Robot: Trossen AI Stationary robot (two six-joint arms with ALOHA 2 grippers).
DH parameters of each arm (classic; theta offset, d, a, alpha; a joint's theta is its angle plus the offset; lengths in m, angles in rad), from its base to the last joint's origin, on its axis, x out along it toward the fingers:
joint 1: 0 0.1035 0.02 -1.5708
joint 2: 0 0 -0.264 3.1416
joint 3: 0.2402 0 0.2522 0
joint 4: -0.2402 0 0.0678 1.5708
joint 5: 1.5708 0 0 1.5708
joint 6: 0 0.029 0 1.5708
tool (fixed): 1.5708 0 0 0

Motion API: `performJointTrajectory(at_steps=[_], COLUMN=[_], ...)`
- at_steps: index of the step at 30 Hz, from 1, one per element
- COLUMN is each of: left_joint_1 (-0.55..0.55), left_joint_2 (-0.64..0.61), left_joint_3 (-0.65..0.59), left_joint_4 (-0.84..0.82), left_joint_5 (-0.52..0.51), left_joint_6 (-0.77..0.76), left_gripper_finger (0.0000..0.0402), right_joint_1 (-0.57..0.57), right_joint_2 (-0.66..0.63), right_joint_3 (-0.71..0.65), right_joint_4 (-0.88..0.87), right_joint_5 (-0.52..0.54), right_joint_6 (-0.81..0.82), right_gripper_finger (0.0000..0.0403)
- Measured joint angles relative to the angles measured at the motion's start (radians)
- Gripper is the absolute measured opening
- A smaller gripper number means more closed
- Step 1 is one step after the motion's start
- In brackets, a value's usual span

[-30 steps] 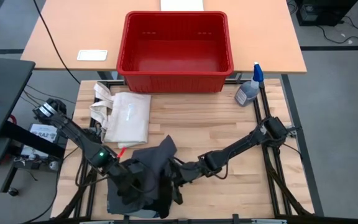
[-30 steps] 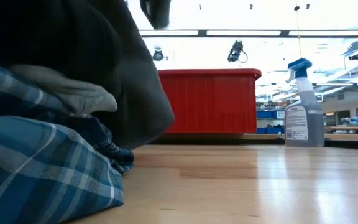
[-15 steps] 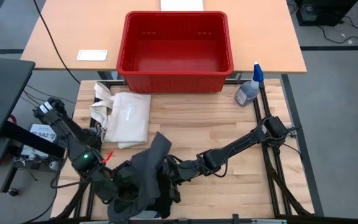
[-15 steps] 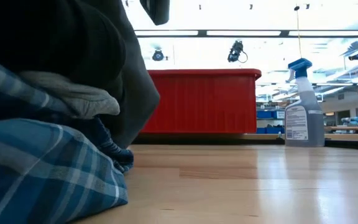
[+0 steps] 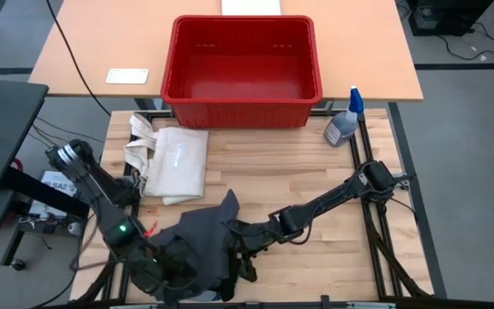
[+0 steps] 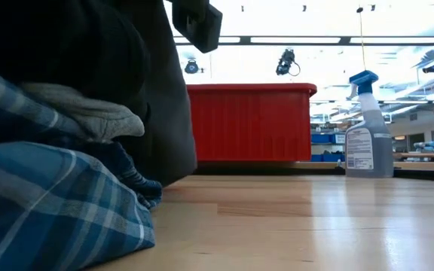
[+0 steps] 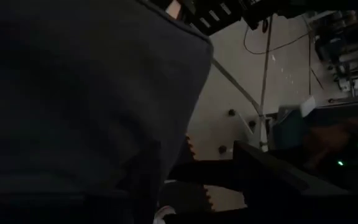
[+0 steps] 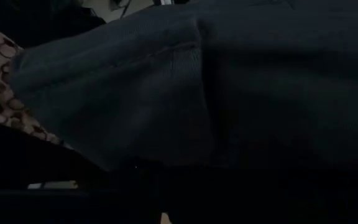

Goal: Sort clothes
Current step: Put the stacked clothes into the red bin

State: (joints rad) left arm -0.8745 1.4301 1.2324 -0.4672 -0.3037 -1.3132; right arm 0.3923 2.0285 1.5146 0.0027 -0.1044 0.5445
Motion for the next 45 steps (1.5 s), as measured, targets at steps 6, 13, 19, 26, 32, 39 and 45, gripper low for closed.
performJointTrajectory(at_steps=[6,13,19,26,32,39,45], left_joint_1=[0.008,0.004,-0.011,-0.027,-0.009,0.021,0.056], left_joint_2=[0.115,0.182,0.308,0.484,0.531,0.533,0.538], left_joint_3=[0.000,0.054,0.363,0.584,0.587,0.586,0.561], left_joint_4=[0.038,-0.013,-0.369,-0.550,-0.552,-0.559,-0.569], left_joint_5=[-0.006,-0.076,-0.112,-0.174,-0.168,-0.158,-0.160], left_joint_6=[-0.098,-0.161,-0.019,-0.052,-0.113,-0.082,-0.082], left_gripper_finger=[0.0193,0.0189,0.0162,0.0151,0.0190,0.0286,0.0336], right_joint_1=[0.000,0.013,0.011,0.005,0.012,0.023,0.023], right_joint_2=[0.000,0.000,0.000,0.000,0.000,0.000,0.001], right_joint_3=[0.000,0.000,0.000,0.000,-0.001,-0.001,-0.002], right_joint_4=[0.006,-0.004,-0.010,-0.007,-0.010,-0.006,0.011], right_joint_5=[-0.028,-0.019,0.029,0.021,0.010,0.010,0.016], right_joint_6=[0.013,0.023,0.059,0.083,0.083,0.092,0.118], right_gripper_finger=[0.0198,0.0198,0.0198,0.0198,0.0198,0.0198,0.0198])
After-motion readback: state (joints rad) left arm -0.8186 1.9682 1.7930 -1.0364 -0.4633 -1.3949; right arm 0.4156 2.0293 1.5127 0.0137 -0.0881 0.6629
